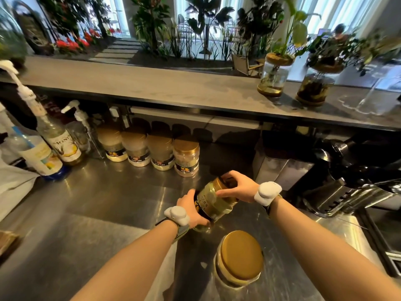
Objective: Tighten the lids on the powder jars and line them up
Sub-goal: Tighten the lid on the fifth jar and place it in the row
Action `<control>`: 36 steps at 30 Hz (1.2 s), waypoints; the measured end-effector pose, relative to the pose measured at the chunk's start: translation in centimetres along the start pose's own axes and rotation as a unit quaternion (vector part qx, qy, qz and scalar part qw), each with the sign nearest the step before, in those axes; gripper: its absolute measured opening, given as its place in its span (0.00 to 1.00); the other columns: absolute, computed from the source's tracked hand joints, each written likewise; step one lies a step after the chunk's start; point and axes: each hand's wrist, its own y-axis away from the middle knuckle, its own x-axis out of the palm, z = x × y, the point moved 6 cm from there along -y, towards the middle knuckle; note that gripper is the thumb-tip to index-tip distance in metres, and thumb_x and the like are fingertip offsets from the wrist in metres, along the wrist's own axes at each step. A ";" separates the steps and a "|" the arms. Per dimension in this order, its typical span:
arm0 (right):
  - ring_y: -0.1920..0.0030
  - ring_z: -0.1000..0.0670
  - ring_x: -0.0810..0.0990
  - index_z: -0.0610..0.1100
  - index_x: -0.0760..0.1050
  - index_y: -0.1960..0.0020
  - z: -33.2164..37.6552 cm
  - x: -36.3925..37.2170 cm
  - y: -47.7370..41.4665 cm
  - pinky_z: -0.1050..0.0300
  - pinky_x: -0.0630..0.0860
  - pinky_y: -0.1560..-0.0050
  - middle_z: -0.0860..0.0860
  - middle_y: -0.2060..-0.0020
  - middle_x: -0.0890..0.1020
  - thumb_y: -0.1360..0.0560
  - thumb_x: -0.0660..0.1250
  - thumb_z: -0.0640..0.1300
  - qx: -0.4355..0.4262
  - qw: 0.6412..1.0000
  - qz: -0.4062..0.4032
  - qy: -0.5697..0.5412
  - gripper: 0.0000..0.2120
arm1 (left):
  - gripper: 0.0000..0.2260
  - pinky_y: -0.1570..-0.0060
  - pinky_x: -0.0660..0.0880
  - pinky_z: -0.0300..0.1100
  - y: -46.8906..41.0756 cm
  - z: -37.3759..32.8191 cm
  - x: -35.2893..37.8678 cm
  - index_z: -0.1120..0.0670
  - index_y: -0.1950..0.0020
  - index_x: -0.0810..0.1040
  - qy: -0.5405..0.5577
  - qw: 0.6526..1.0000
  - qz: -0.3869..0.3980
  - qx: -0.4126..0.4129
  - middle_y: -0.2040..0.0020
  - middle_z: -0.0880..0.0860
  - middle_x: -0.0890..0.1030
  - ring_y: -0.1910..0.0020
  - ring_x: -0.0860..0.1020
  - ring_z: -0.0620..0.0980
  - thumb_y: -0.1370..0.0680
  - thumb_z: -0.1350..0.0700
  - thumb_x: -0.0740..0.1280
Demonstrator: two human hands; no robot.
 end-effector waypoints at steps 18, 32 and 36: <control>0.46 0.49 0.77 0.48 0.63 0.32 8.3 8.1 4.3 0.57 0.77 0.52 0.51 0.41 0.74 0.33 0.66 0.68 -0.002 0.996 0.090 0.016 0.38 | 0.44 0.43 0.78 0.44 12.0 6.1 -6.0 0.46 0.34 0.69 0.035 0.988 -0.145 0.031 0.46 0.43 0.79 0.45 0.78 0.45 0.49 0.41 0.78; 0.35 0.46 0.74 0.51 0.61 0.27 10.6 9.8 7.9 0.49 0.74 0.35 0.49 0.33 0.73 0.31 0.73 0.55 -0.074 0.973 0.172 0.137 0.37 | 0.44 0.46 0.79 0.43 16.8 8.5 -5.9 0.44 0.37 0.71 0.041 0.981 -0.186 0.029 0.50 0.41 0.79 0.48 0.78 0.44 0.51 0.39 0.79; 0.30 0.44 0.69 0.53 0.54 0.24 10.7 9.5 8.4 0.48 0.70 0.32 0.49 0.28 0.68 0.33 0.74 0.55 -0.072 0.969 0.169 0.167 0.44 | 0.46 0.44 0.78 0.45 17.2 8.4 -6.3 0.46 0.36 0.70 0.031 0.981 -0.187 0.032 0.47 0.43 0.79 0.46 0.78 0.46 0.52 0.37 0.77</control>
